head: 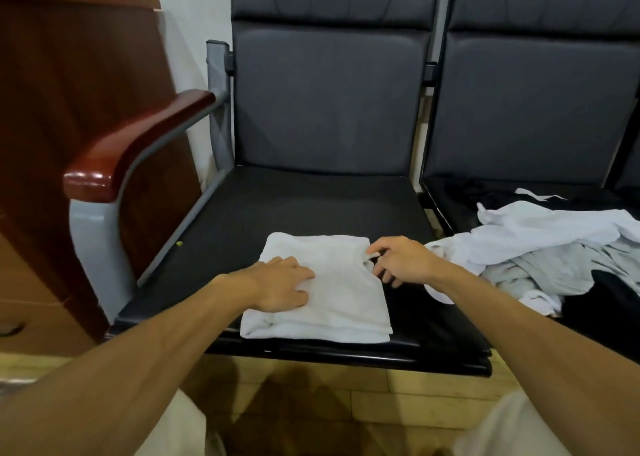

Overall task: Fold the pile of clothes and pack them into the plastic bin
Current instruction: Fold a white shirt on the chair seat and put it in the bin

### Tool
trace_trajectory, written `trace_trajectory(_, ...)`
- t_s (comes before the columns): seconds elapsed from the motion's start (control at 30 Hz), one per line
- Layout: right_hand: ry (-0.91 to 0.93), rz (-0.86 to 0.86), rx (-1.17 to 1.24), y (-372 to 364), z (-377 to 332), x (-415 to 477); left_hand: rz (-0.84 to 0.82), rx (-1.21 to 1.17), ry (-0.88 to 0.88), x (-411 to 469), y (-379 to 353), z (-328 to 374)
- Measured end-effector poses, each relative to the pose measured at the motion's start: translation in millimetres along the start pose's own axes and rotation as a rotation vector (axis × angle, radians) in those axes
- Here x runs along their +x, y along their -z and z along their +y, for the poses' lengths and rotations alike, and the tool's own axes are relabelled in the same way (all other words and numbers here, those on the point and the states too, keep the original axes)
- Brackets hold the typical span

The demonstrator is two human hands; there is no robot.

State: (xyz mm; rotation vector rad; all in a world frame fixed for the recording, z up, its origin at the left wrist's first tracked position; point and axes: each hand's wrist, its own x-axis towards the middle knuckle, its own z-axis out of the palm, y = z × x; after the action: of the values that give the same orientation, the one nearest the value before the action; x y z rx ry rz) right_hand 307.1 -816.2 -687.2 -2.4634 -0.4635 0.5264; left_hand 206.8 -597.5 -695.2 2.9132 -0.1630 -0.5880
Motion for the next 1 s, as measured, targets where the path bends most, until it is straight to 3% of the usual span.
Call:
trace_trajectory(0.1, -0.011, -0.045, 0.061, -10.1, -2.7, 13.2, 0.134, -0.158, -0.226, -3.9, 1.4, 4.6)
trace_trajectory(0.17, -0.015, -0.036, 0.064, -13.9, -5.1, 18.9, 0.127, -0.245, -0.317, -5.9, 0.3, 10.1)
trace_trajectory(0.3, -0.068, 0.061, 0.078, -16.7, -6.0, 30.6, 0.031, -0.243, -0.353, -7.8, -1.6, 12.6)
trace_trajectory(0.53, 0.013, 0.298, 0.124, -16.2, -5.1, 43.4, 0.102, -0.347, -0.392, -11.0, 4.9, 11.9)
trace_trajectory(0.7, -0.047, 0.197, -0.127, -21.8, 4.1, 45.6, -0.115, -0.362, -0.374, -11.9, 6.3, 11.5)
trace_trajectory(0.87, -0.057, 0.280, -0.344, -23.5, 1.2, 37.5, -0.311, -0.422, -0.215, -18.3, 16.1, 21.6)
trace_trajectory(0.93, -0.072, 0.275, -0.385, -20.5, -4.1, 29.0, -0.210, -0.617, -0.155, -20.2, 22.3, 15.6)
trace_trajectory(1.0, -0.111, 0.229, -0.416, -16.1, -11.9, 20.9, 0.068, -0.768, -0.036, -14.9, 25.4, -0.3)
